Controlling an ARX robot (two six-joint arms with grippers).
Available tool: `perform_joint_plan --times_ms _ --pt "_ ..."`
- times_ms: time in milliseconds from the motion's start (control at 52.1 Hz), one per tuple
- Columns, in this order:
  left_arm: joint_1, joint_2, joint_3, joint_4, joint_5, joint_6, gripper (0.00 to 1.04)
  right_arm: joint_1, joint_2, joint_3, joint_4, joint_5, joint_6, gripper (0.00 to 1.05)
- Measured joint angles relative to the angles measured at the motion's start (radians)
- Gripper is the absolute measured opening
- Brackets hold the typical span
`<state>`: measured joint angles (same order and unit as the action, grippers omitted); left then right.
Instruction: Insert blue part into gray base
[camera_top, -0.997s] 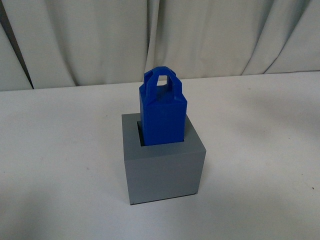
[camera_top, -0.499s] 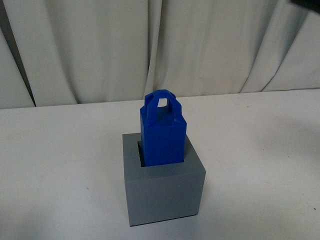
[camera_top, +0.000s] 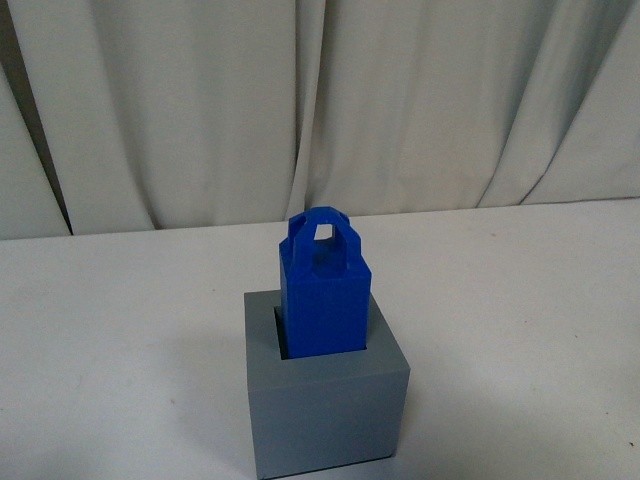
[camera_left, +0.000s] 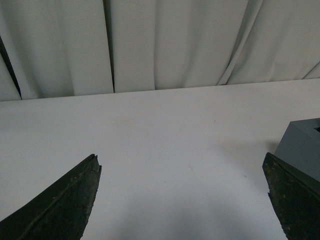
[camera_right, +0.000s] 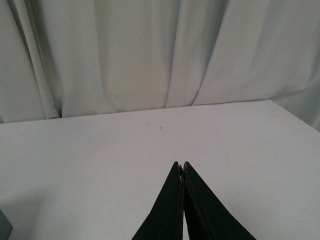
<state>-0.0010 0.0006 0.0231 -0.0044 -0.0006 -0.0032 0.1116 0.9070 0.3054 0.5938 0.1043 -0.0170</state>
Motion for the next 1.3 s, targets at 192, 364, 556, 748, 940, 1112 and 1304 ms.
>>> perform_joint_plan --times_ms 192,364,556,748,940,1112,1304 --pt "0.0 0.0 0.0 0.0 0.0 0.0 0.99 -0.031 -0.086 -0.092 0.004 -0.021 0.005 0.02" --pt "0.0 0.0 0.0 0.0 0.0 0.0 0.99 -0.109 -0.183 -0.163 -0.018 -0.098 0.006 0.02" --pt "0.0 0.0 0.0 0.0 0.0 0.0 0.99 -0.11 -0.271 -0.212 -0.062 -0.103 0.006 0.02" --pt "0.0 0.0 0.0 0.0 0.0 0.0 0.99 -0.11 -0.384 -0.249 -0.133 -0.103 0.006 0.02" --pt "0.0 0.0 0.0 0.0 0.0 0.0 0.99 -0.11 -0.465 -0.291 -0.159 -0.103 0.006 0.02" --pt "0.0 0.0 0.0 0.0 0.0 0.0 0.99 -0.11 -0.543 -0.301 -0.229 -0.104 0.007 0.02" --pt "0.0 0.0 0.0 0.0 0.0 0.0 0.99 -0.11 -0.611 -0.301 -0.295 -0.104 0.007 0.02"
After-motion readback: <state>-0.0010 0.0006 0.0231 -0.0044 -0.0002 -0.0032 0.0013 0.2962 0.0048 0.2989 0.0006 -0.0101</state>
